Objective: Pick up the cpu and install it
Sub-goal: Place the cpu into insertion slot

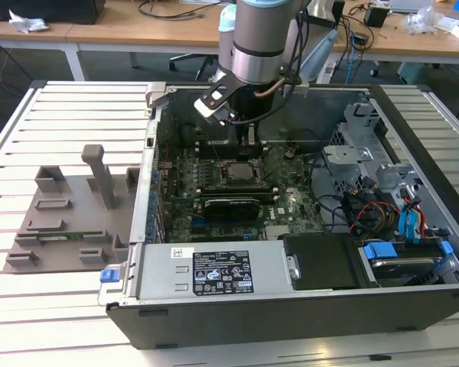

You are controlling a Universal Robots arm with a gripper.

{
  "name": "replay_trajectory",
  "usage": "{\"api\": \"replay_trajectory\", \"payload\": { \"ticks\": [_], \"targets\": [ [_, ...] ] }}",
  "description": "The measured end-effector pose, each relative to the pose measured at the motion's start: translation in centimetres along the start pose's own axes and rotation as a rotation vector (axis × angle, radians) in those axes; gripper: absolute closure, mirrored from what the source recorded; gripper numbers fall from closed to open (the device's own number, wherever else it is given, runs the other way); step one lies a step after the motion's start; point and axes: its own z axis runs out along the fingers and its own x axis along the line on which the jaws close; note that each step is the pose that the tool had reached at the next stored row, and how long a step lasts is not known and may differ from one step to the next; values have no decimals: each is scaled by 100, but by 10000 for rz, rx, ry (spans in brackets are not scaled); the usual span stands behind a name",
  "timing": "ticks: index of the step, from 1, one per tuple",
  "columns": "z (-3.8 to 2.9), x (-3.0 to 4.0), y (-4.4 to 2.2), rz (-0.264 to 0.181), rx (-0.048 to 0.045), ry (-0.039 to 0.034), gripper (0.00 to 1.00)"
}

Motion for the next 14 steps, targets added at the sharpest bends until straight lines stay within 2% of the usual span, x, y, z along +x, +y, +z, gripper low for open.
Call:
{"api": "replay_trajectory", "payload": {
  "ticks": [7, 12, 14],
  "targets": [
    [-237, -6, -6, 1, 0, -3, 89],
    [-359, -11, -9, 1, 0, -3, 89],
    [-387, -13, -10, 0, 0, -3, 89]
  ]
}}
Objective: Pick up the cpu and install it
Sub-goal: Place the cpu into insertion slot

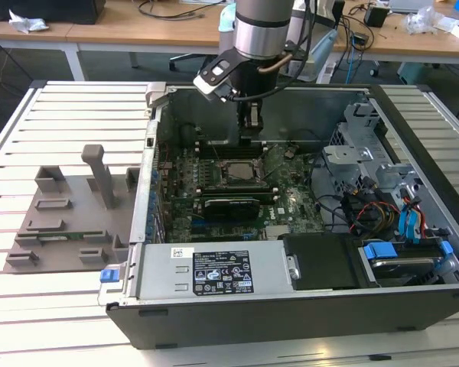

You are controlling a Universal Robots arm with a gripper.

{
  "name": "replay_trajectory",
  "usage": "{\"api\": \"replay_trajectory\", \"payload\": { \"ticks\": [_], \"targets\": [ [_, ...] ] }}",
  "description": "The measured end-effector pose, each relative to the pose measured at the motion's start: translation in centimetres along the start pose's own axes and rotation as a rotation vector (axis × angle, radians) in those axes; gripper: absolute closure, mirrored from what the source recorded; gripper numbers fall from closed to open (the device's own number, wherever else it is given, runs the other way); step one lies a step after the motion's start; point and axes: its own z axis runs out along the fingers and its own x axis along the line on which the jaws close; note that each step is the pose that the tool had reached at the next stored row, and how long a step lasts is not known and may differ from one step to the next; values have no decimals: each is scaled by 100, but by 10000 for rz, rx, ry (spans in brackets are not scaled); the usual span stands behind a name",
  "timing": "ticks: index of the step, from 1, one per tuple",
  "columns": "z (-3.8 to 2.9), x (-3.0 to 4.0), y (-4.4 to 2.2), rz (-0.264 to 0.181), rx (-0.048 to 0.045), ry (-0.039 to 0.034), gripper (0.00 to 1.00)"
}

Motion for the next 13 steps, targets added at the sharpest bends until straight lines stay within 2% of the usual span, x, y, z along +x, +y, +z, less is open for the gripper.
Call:
{"api": "replay_trajectory", "payload": {
  "ticks": [7, 13],
  "targets": [
    [-139, -5, -4, 0, 0, 0, 89],
    [-222, -9, -6, 0, 0, 0, 89]
  ]
}}
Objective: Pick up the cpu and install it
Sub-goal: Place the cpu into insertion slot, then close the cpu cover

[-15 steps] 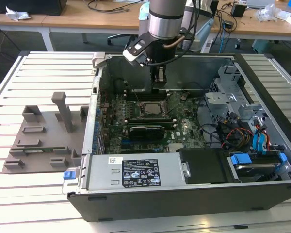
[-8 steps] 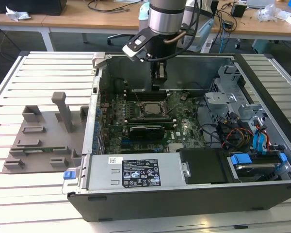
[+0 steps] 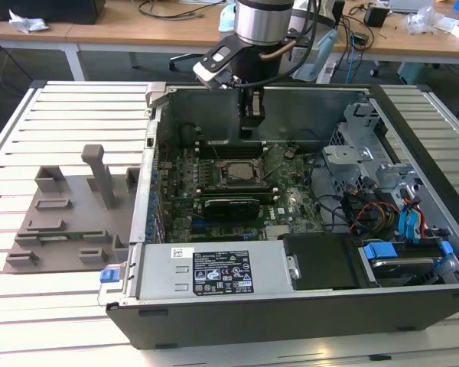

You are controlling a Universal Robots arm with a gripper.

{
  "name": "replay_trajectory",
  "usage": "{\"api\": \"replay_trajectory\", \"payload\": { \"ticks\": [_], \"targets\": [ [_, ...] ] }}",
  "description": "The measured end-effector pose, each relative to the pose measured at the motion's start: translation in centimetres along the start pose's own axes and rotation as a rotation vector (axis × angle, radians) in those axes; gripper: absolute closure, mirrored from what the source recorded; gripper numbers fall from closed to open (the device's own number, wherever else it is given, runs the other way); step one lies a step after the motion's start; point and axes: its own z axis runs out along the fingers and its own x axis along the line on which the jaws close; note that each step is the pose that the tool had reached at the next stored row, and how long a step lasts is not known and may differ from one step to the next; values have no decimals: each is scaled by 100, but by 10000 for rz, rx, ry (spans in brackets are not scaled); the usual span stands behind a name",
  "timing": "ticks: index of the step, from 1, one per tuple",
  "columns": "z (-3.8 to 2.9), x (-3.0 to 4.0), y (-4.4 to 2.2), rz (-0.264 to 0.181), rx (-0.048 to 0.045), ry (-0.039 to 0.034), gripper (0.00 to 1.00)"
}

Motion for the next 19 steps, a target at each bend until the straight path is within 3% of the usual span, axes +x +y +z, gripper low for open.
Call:
{"api": "replay_trajectory", "payload": {
  "ticks": [5, 19],
  "targets": [
    [-97, -4, -3, 0, -1, 1, 89],
    [-100, -4, -3, 0, 0, 0, 89]
  ]
}}
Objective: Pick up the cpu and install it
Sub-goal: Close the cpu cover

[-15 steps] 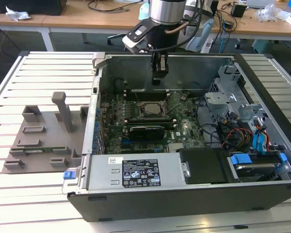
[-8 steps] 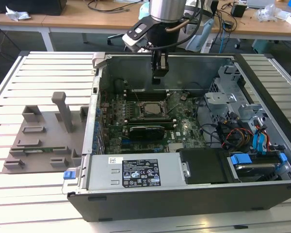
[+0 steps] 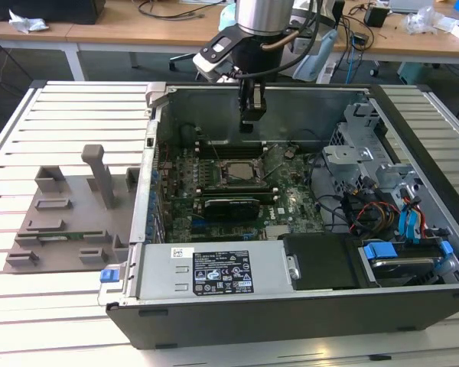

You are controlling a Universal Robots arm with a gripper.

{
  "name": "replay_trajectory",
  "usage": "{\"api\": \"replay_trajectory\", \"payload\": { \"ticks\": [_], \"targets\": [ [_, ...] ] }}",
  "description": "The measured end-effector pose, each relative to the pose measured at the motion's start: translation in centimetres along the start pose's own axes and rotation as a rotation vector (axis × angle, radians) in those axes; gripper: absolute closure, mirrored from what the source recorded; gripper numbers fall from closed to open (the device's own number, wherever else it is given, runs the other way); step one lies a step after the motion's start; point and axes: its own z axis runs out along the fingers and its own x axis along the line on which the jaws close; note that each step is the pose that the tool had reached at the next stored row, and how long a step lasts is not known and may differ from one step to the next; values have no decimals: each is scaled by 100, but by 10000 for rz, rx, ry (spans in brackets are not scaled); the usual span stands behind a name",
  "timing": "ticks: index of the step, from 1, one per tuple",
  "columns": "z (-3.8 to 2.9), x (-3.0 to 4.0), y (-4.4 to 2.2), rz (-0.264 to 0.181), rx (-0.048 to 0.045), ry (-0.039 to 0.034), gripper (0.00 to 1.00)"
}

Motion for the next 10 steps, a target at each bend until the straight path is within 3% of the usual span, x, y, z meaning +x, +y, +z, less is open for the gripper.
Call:
{"api": "replay_trajectory", "payload": {
  "ticks": [5, 10],
  "targets": [
    [-1, -1, 41, 1, 0, -16, 89],
    [-2, -2, 180, 0, 9, -20, 89]
  ]
}}
